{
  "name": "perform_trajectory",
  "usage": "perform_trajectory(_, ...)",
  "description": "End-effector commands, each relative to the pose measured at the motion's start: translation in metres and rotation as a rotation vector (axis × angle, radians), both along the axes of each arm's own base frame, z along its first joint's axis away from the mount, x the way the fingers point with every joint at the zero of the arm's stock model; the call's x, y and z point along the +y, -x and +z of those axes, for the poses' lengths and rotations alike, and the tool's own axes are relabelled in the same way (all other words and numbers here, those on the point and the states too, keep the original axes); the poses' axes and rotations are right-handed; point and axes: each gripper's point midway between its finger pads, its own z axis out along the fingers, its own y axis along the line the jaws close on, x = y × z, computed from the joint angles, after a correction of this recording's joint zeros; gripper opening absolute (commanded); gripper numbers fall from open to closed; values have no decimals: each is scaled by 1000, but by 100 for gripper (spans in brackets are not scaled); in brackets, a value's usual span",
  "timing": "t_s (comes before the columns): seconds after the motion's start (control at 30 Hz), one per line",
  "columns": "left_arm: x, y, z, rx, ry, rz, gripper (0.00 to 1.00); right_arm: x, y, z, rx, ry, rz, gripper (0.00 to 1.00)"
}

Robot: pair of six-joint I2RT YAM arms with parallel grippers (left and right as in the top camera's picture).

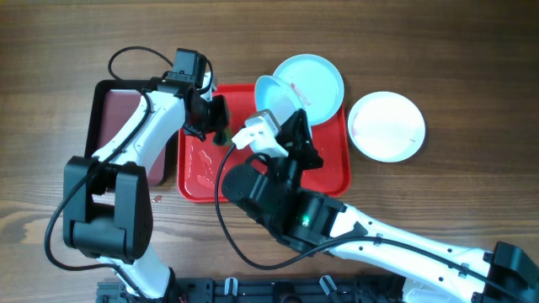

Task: Clean dirty plates on tray and stack at the side
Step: 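Lift the light-blue plate with right gripper toward the right, then lower the light-blue plate onto the white plate and release, then grip the last sauced light-blue plate with right gripper, drag it left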

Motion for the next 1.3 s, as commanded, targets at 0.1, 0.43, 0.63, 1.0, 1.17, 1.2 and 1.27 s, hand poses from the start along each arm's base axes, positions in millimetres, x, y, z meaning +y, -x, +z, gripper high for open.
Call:
perform_trajectory(0.1, 0, 1, -6, 13, -10, 9, 4, 6, 14, -89, 357, -375, 88, 4)
perform_trajectory(0.43, 0, 1, -6, 14, -9, 9, 4, -88, -31, -77, 625, -1013, -3, 4)
perform_trajectory(0.63, 1, 1, -6, 13, -10, 9, 4, -236, -53, -102, 517, -1252, -415, 4)
perform_trajectory(1.0, 0, 1, -6, 13, -10, 9, 4, -307, -56, -243, 735, -1421, -794, 14)
perform_trajectory(1.17, 0, 1, -6, 13, -9, 9, 4, -273, -63, -248, 865, -1493, -610, 34)
perform_trajectory(1.2, 0, 1, -6, 14, -9, 9, 4, -269, -64, -241, 865, -1487, -590, 36)
perform_trajectory(1.27, 0, 1, -6, 13, -9, 9, 4, -258, -69, -222, 865, -1444, -514, 39)
